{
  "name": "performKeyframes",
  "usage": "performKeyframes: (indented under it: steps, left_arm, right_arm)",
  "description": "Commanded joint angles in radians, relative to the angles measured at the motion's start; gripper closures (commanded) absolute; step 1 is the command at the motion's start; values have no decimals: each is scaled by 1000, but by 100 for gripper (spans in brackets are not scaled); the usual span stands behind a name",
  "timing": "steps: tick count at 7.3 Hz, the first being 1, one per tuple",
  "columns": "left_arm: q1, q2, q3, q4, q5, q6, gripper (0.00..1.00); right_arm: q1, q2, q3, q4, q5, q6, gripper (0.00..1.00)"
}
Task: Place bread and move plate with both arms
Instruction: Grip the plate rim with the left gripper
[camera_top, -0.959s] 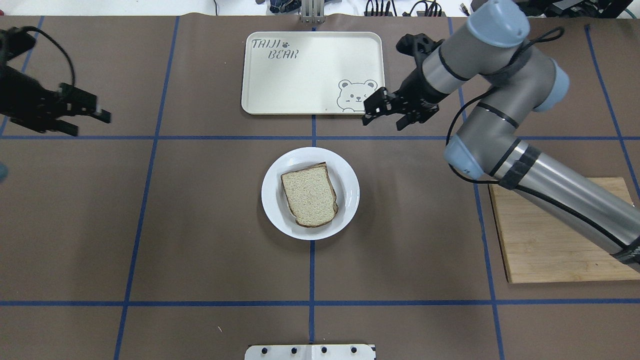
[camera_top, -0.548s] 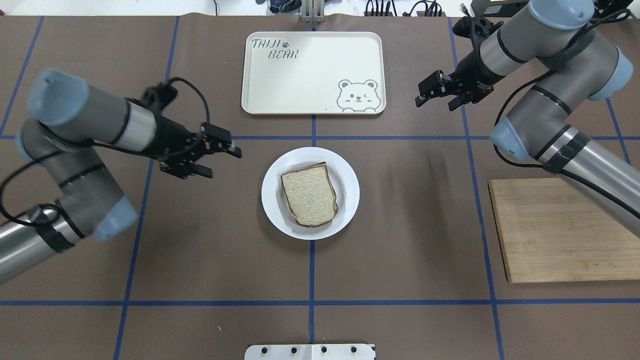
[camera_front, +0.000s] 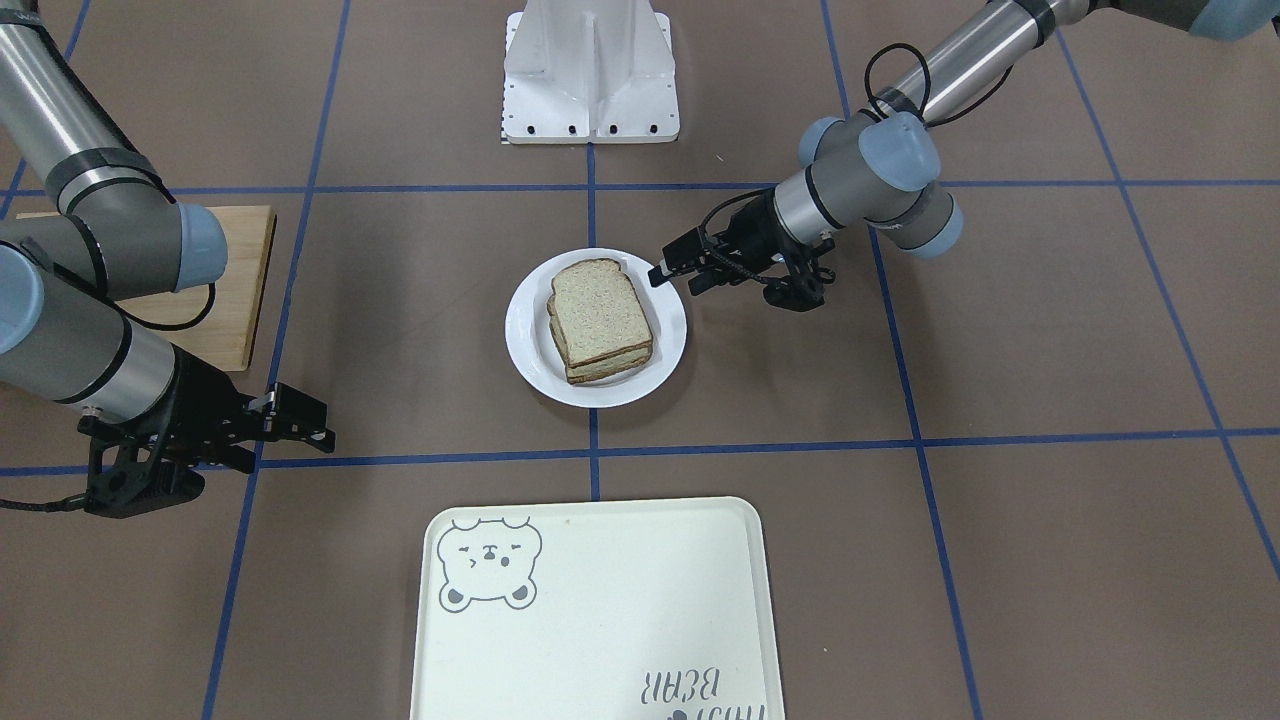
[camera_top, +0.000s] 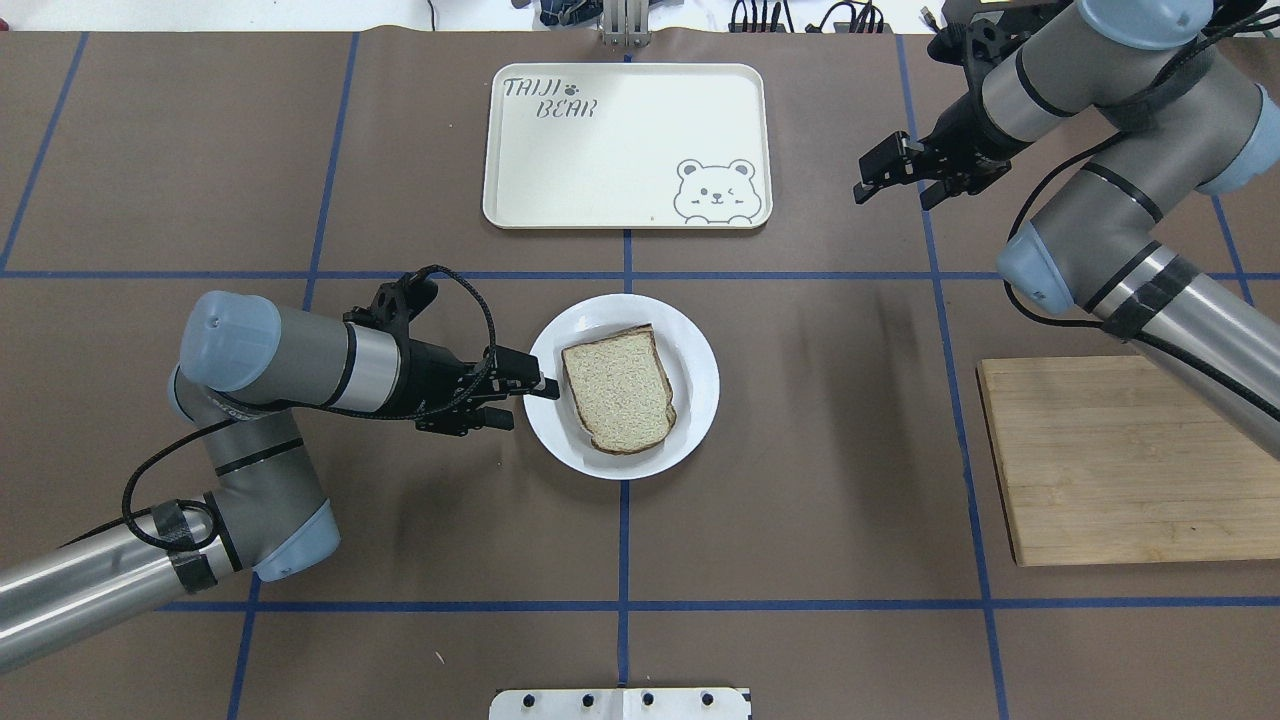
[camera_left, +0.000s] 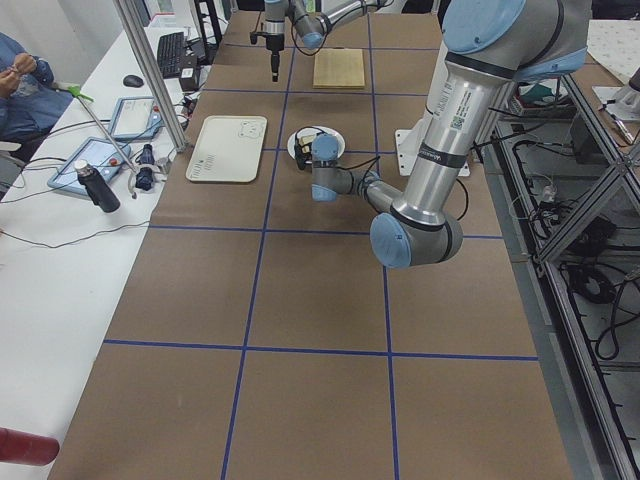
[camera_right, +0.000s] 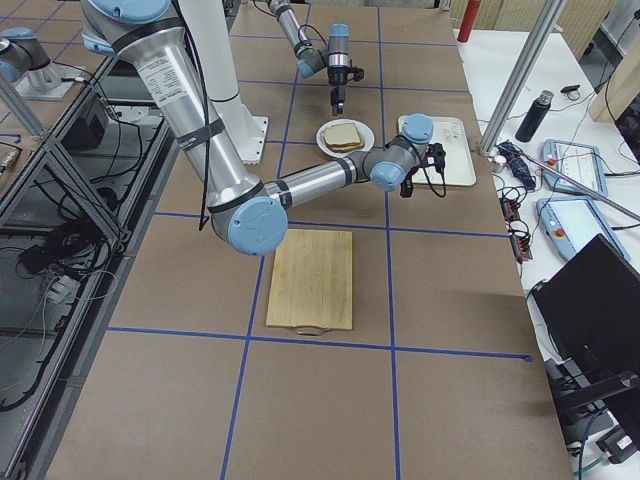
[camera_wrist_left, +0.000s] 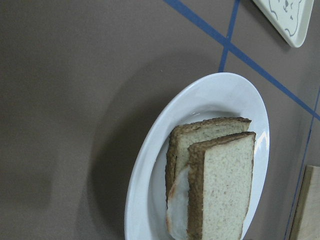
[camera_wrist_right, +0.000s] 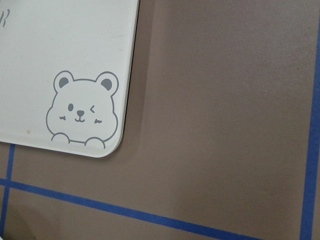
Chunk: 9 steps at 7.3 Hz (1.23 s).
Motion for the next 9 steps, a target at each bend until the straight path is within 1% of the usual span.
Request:
performKeyframes:
  steps: [1, 2, 4, 5, 6, 8, 9]
  left_arm:
    - [34, -1, 67, -156, 108, 0, 24]
    - [42, 0, 90, -216, 127, 2, 26]
    - [45, -4, 102, -225, 148, 37, 30]
    - [52, -12, 111, -246, 151, 43, 35]
    - [55, -21, 124, -251, 174, 43, 38]
    - [66, -36, 150, -251, 179, 43, 42]
    - [68, -44, 157, -251, 181, 43, 49]
  right_arm:
    - [-1, -1, 1, 0, -1, 0, 0]
    - [-2, 1, -1, 0, -3, 0, 0]
    - [-5, -1, -2, 1, -15, 0, 0]
    - [-7, -1, -4, 1, -15, 0, 0]
    - [-7, -1, -2, 1, -15, 0, 0]
    - [-5, -1, -1, 1, -13, 0, 0]
    - [-5, -1, -1, 1, -13, 0, 0]
